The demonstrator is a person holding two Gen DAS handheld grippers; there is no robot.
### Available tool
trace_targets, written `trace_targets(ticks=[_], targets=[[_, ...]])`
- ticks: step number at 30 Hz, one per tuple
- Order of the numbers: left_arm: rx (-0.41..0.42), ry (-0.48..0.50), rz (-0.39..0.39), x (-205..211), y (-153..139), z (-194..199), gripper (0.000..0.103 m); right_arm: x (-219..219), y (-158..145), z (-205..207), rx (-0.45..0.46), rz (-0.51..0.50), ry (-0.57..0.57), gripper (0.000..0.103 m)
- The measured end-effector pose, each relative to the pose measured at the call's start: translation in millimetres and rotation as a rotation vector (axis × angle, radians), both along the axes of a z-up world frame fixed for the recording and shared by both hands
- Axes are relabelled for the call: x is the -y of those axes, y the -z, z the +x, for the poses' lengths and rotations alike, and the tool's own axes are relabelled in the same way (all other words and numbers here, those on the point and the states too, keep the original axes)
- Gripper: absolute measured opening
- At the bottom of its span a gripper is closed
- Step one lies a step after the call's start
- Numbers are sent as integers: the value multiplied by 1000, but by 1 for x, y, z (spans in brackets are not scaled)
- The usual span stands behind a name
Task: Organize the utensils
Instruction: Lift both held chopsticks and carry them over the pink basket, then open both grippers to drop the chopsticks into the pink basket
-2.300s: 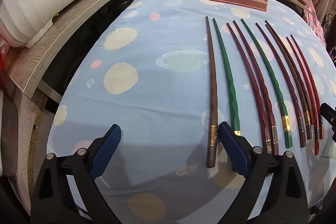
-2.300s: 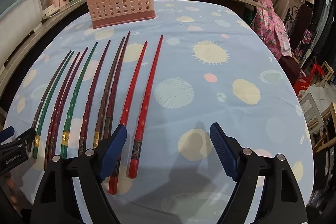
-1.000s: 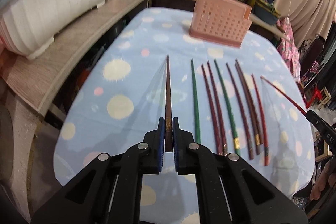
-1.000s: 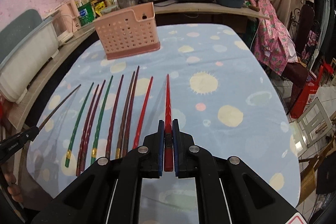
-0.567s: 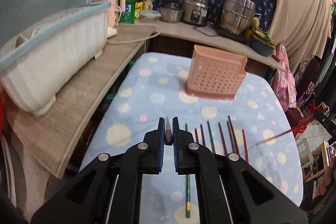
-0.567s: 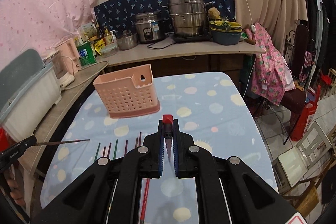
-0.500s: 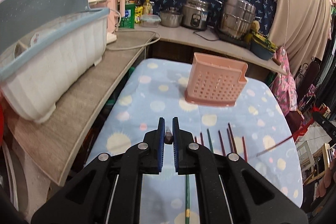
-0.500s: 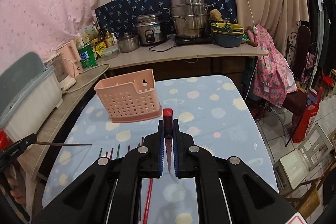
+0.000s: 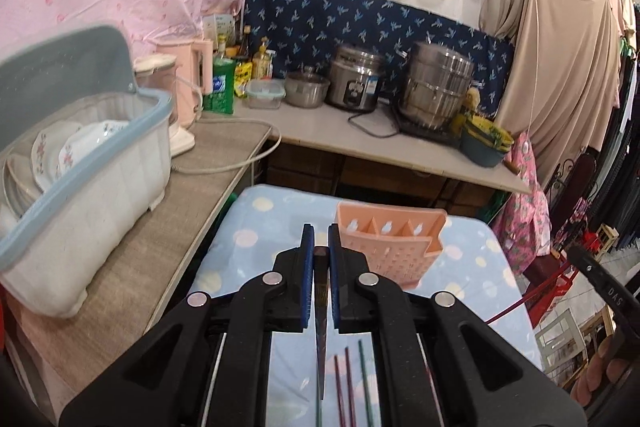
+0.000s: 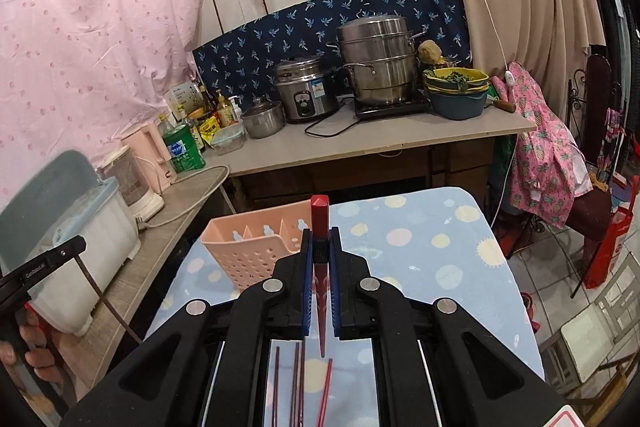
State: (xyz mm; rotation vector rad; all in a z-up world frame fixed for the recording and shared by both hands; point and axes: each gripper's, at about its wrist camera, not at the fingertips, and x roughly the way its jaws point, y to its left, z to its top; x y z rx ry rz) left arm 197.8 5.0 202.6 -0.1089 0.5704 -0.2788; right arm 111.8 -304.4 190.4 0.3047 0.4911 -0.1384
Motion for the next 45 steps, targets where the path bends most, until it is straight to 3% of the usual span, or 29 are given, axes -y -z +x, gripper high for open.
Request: trace_targets(ticks=[11, 17, 27, 34, 40, 42, 45], targets=[[177, -15, -91, 30, -76, 48, 7, 5, -55, 62, 119, 47, -12, 7], [230, -42, -81, 53, -90, 83, 7, 3, -69, 103, 150, 61, -26, 7], [166, -35, -49, 69, -39, 126, 7, -8, -16, 154, 46, 113, -66, 7], [51, -8, -40, 73, 15, 143, 7, -16, 24, 173, -21, 121, -74, 7], [-7, 4, -16, 78, 44, 145, 7, -20, 46, 180, -65, 117, -80, 8], [-12, 3, -12, 79, 48, 144, 9, -19, 48, 177, -65, 117, -72, 13], [-15, 5, -2, 81, 51, 139, 22, -16, 47, 171, -57, 127, -65, 23]])
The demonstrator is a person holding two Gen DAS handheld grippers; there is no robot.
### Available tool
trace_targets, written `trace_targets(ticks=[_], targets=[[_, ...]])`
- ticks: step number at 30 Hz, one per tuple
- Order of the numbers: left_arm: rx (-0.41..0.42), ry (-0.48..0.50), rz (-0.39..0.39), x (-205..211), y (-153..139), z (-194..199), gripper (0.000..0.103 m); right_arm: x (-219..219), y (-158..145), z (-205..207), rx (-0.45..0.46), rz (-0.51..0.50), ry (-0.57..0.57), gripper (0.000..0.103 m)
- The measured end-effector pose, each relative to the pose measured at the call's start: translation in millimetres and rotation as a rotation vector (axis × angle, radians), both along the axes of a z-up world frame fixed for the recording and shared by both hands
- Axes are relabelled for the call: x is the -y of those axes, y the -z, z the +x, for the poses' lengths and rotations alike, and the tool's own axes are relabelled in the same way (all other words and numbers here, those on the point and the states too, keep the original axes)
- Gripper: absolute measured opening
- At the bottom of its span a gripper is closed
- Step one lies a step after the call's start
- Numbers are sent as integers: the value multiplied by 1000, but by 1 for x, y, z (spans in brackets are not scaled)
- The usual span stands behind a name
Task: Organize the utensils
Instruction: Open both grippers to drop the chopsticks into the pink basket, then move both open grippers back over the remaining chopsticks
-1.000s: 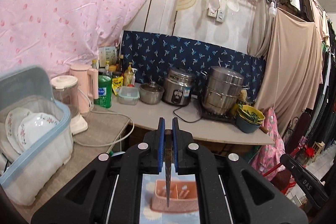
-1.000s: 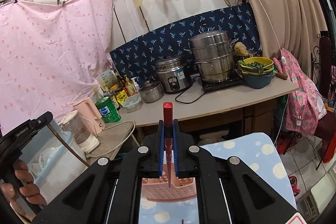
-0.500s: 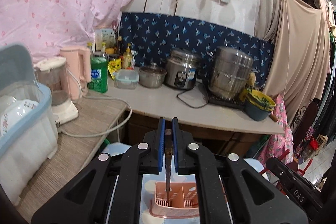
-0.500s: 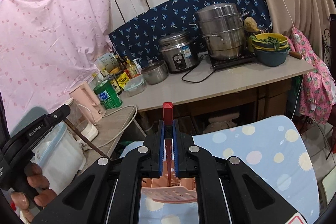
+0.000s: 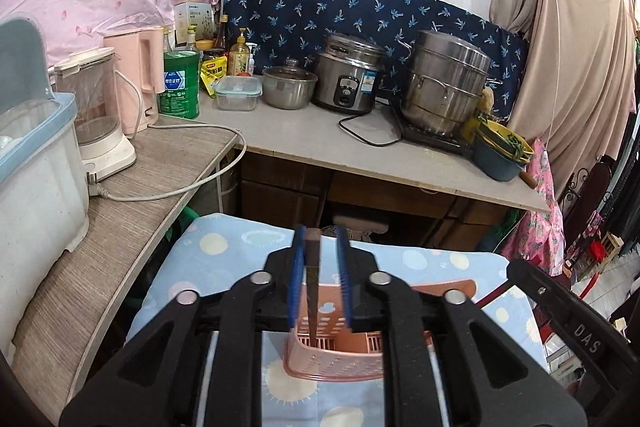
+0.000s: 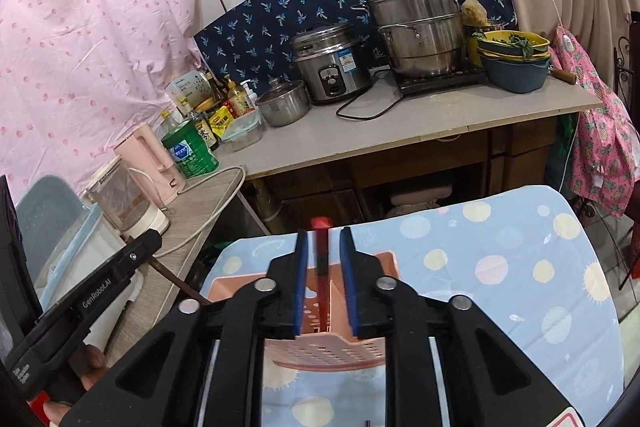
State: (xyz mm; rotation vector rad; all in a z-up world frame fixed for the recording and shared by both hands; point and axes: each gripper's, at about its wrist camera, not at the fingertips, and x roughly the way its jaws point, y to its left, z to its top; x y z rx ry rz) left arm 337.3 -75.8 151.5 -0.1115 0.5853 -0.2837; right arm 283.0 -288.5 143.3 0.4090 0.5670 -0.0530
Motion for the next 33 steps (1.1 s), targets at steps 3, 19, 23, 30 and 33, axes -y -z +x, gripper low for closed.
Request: trace_targets(ticks=[3, 19, 23, 30, 33], targets=[[13, -11, 2, -1, -2, -7, 37, 3, -6, -11, 15, 3, 4, 27], [25, -19, 33, -24, -13, -79, 56, 12, -17, -106, 61, 11, 19, 40], [9, -23, 48, -35, -1, -104, 56, 5, 1, -134, 22, 0, 4, 40], [-62, -22, 68, -50, 32, -144, 56, -14, 39, -180, -59, -23, -27, 40], [-85, -18, 98, -54, 48, -162, 56, -27, 56, -199, -98, -80, -38, 40]])
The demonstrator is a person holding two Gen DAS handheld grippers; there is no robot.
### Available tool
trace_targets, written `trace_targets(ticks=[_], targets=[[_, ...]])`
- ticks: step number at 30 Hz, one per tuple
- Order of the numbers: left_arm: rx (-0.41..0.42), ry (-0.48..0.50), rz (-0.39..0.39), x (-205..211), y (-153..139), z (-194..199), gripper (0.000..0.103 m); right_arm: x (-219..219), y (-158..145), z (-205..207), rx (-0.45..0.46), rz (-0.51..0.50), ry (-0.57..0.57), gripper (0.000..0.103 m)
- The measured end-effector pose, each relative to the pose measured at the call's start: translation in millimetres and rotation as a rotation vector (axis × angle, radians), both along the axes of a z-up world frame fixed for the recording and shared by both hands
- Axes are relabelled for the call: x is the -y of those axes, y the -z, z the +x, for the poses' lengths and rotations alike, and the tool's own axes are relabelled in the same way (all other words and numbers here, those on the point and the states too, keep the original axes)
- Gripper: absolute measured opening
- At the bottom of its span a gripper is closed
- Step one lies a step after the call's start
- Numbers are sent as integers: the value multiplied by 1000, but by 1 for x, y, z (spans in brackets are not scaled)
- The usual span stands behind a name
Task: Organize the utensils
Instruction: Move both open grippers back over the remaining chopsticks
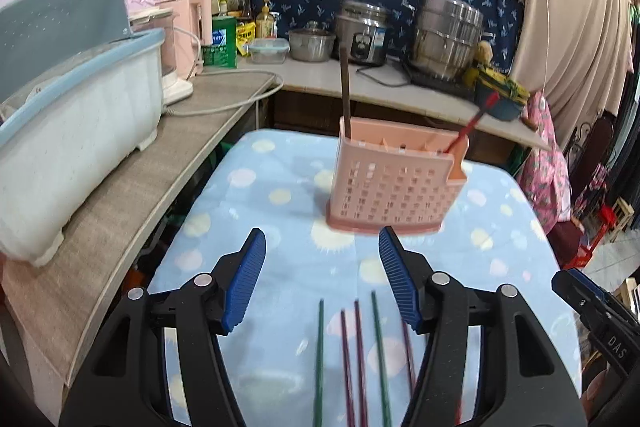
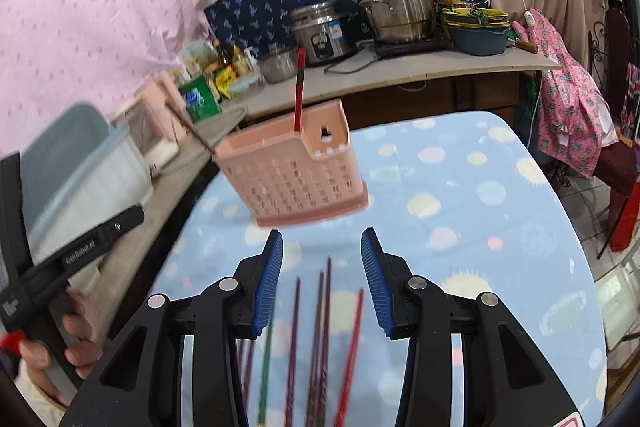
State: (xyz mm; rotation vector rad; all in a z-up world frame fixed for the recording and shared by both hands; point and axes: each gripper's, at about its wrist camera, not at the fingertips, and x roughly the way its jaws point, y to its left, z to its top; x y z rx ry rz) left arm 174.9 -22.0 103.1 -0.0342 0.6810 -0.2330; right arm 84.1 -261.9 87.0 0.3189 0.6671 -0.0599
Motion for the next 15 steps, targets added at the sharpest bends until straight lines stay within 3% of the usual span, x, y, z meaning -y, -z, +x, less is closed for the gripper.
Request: trace_targets(ticks=[5, 15], targets=[[-46, 18, 44, -6, 30, -30, 56, -20, 31, -29, -65, -75, -29, 40], [-177, 35, 92, -20, 93, -77, 56, -42, 85, -73, -185, -94, -60, 40]])
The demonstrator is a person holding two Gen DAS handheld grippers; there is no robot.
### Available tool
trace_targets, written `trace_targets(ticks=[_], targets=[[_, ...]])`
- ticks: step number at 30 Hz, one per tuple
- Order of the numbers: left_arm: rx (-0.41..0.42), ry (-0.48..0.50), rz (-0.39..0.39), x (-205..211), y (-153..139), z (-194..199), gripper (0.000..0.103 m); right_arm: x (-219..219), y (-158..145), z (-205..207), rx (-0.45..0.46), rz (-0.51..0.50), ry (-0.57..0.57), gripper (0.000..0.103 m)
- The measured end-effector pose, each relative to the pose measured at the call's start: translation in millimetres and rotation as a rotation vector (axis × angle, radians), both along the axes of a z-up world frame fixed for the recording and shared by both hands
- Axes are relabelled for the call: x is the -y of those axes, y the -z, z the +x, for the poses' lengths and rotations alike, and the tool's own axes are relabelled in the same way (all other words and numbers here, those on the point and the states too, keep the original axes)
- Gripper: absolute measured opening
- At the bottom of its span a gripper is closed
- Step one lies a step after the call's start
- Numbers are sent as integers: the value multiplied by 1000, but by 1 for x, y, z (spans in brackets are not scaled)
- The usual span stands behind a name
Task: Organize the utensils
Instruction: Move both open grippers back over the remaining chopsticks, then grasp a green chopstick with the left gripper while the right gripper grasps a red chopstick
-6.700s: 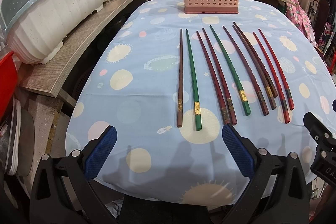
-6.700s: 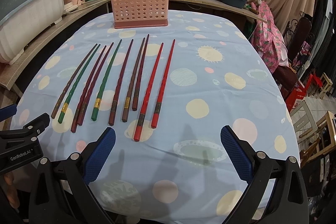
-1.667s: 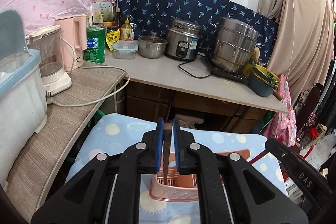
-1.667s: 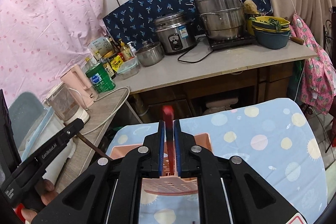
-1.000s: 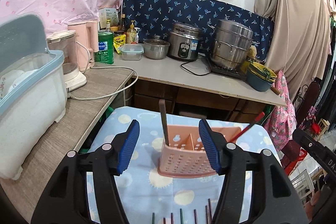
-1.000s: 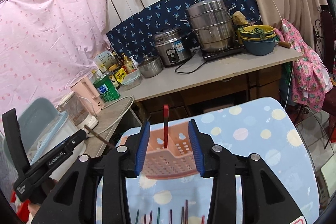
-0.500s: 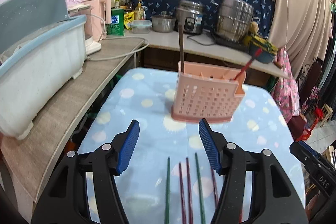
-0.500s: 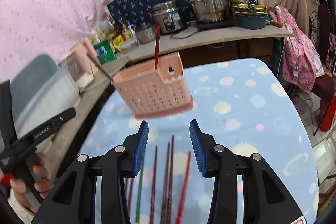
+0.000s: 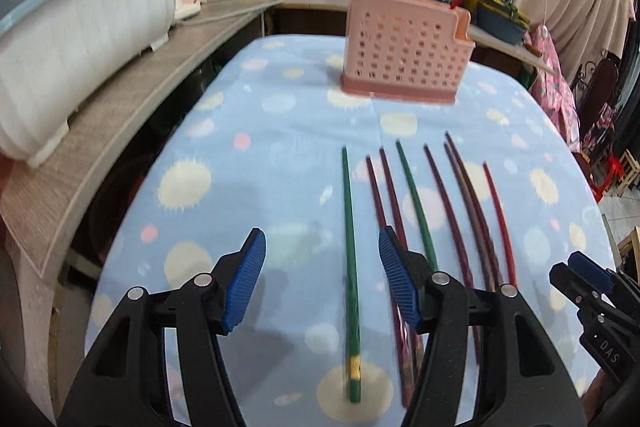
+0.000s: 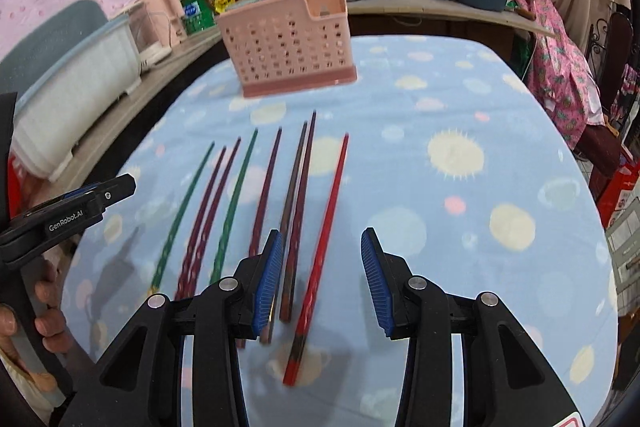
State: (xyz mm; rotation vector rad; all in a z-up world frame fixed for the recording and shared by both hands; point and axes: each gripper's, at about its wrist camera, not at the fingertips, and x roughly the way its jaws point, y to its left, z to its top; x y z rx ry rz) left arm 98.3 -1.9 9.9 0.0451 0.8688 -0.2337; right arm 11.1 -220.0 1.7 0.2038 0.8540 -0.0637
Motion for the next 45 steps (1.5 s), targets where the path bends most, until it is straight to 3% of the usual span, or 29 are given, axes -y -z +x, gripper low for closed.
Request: trace_targets(ticks=[9, 20, 33, 45], targets=[[-65, 16, 16, -1, 27, -29, 60, -13, 32, -25, -69, -18, -15, 40], [-95, 21, 38, -3, 44, -47, 64, -23, 41, -31, -84, -36, -31, 38], [-105, 24, 69, -4, 59, -53, 64, -18, 43, -33, -76, -75, -7, 16], [-91, 20, 77, -3, 60, -55, 64, -19, 45, -34, -51, -94, -6, 15]])
